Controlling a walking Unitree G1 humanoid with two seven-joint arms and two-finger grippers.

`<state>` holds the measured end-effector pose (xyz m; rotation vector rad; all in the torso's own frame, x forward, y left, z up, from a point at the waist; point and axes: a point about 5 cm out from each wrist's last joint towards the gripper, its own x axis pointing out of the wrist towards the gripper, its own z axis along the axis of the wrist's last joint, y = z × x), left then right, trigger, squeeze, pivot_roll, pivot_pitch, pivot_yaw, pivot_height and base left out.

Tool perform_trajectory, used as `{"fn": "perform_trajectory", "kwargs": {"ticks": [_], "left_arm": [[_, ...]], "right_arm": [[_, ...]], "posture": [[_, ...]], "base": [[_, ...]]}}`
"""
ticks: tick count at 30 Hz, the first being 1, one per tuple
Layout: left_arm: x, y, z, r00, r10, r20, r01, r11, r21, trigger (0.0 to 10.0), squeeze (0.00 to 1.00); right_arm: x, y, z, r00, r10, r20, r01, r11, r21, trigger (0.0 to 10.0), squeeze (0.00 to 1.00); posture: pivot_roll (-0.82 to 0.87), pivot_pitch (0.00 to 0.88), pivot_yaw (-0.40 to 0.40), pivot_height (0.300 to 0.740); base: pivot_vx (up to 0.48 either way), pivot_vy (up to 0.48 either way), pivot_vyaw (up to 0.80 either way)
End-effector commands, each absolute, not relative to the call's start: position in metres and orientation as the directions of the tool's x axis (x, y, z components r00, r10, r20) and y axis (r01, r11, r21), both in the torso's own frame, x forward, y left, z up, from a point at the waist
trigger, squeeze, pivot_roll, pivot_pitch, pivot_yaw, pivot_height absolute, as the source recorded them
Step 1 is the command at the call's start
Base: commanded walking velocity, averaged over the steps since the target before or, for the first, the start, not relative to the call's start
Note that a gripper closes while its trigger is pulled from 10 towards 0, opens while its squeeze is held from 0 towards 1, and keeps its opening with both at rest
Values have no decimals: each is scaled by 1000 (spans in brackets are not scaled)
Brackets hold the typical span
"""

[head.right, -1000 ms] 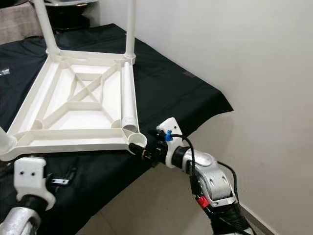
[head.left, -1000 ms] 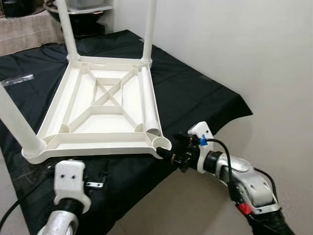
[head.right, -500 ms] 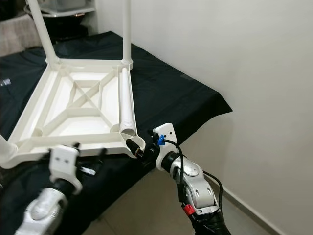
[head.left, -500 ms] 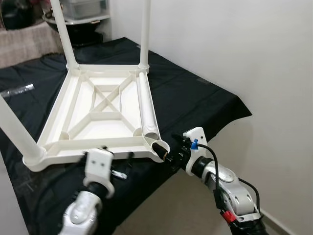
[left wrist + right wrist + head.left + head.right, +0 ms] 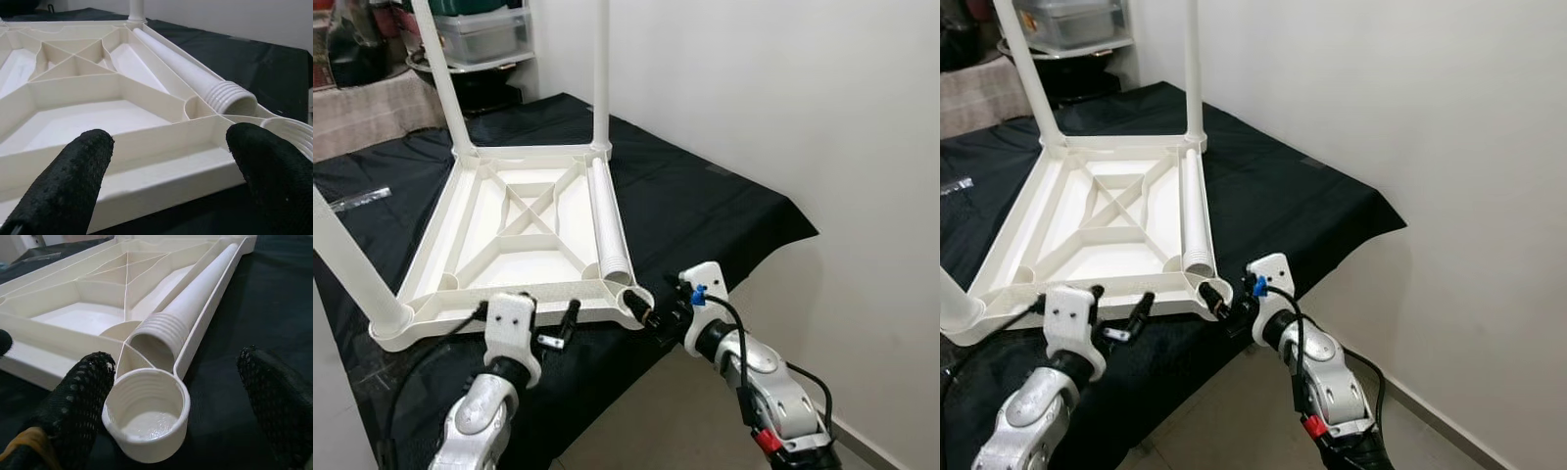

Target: Building children table

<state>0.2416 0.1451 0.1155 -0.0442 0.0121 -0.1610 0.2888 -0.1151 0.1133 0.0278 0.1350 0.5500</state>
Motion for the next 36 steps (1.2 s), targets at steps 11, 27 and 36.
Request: {"fn": "perform_trajectory", "kwargs": {"ticks": [11, 27, 36], "left_arm": [[243, 142, 109, 989, -144, -27, 142, 989, -47, 10000, 0], [250, 139, 106, 987, -159, -36, 157, 986, -51, 10000, 0], [250, 140, 105, 987, -159, -39, 157, 986, -50, 10000, 0]], "right_arm": [[287, -114, 115, 852, 507, -132, -520, 848, -100, 10000, 0], [284, -107, 109, 850, 502, -160, -527, 819, -227, 10000, 0], [283, -107, 106, 847, 500, -181, -530, 821, -213, 10000, 0]], "posture": [[-106, 0, -55, 740], [-105, 0, -48, 740], [-100, 0, -48, 740]], "base": [[0, 0, 0], [0, 0, 0], [0, 0, 0]]}}
